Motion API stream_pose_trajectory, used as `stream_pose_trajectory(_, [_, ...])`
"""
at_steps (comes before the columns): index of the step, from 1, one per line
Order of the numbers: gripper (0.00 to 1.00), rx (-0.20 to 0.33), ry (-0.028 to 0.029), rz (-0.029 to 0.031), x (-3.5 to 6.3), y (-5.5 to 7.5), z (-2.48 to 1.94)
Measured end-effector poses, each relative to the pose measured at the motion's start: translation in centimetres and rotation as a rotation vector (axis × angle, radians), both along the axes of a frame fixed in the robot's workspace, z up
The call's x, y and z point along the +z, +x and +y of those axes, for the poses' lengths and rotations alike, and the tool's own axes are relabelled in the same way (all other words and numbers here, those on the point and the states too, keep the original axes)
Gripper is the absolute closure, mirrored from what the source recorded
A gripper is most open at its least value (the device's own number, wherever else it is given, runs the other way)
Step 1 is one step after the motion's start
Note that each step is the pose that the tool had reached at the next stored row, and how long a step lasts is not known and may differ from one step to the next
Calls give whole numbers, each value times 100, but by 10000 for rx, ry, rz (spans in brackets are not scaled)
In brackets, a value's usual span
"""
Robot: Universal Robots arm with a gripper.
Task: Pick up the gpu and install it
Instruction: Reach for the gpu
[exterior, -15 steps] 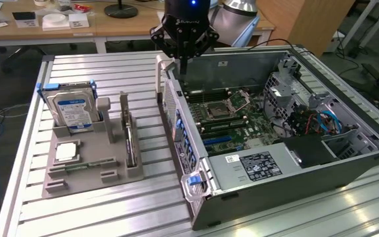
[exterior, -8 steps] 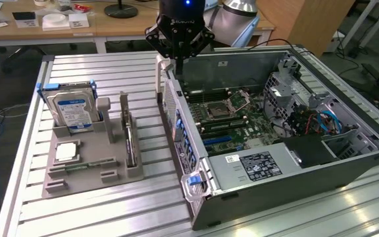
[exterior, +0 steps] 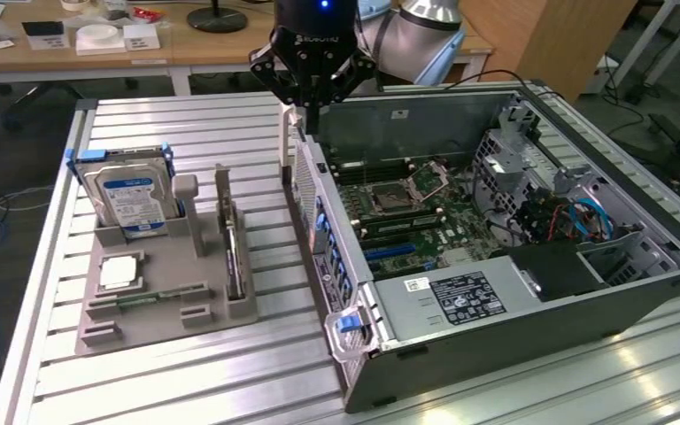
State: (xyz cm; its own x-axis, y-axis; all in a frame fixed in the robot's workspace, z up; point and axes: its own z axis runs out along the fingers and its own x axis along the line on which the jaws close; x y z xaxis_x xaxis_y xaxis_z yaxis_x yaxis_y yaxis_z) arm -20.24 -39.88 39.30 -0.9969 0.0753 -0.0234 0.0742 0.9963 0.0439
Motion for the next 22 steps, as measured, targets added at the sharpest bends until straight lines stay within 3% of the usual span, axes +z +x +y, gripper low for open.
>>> stream_pose_trajectory(22, [89, 0, 0, 0, -2, -314, 0])
